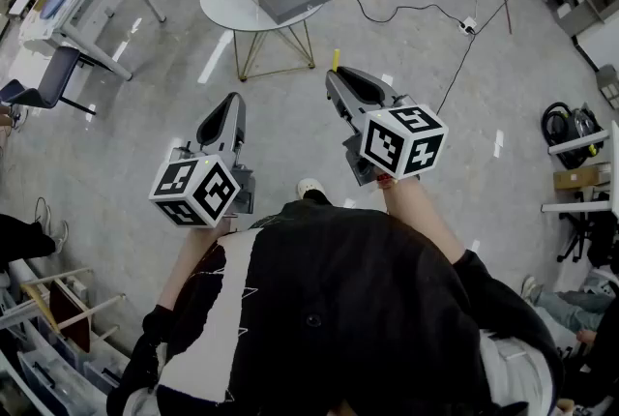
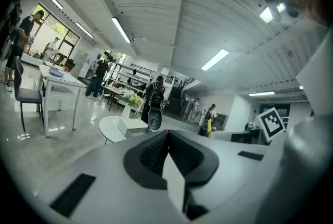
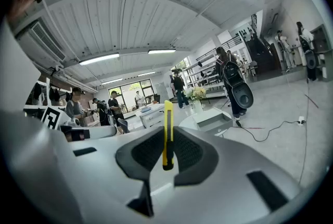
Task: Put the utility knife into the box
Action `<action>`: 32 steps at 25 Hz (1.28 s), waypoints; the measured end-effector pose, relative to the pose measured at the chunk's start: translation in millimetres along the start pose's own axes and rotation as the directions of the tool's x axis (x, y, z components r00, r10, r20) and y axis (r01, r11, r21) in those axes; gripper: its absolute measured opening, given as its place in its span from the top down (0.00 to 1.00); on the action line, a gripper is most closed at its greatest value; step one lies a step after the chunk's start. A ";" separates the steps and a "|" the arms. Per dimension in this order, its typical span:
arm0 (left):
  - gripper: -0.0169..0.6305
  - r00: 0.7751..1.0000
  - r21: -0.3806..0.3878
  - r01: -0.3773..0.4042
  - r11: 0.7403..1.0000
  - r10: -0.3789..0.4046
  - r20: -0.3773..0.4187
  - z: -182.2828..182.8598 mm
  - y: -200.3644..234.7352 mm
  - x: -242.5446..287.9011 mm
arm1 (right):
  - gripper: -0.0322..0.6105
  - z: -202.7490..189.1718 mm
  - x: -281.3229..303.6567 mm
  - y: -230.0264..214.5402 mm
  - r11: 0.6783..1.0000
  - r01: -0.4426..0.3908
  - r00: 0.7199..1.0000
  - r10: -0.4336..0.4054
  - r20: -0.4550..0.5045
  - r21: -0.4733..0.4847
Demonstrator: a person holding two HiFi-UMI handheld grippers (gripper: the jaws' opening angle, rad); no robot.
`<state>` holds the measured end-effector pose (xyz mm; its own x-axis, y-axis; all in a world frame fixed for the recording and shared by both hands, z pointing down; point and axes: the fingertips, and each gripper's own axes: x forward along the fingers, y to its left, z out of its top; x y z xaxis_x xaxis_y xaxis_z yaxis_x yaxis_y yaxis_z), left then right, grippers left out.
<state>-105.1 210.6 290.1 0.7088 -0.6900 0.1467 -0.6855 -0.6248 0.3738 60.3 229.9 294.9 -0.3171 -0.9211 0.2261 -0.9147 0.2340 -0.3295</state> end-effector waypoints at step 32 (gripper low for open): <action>0.95 0.998 -0.025 -0.057 0.998 0.058 0.038 38.4 53.1 107.6 | 0.86 54.5 114.6 -72.5 0.998 -0.066 0.998 0.066 -0.024 0.001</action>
<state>-71.7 89.1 290.5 0.6614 -0.7381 0.1334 -0.7203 -0.5754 0.3874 103.9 90.4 294.7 -0.3829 -0.8958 0.2257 -0.8915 0.2943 -0.3443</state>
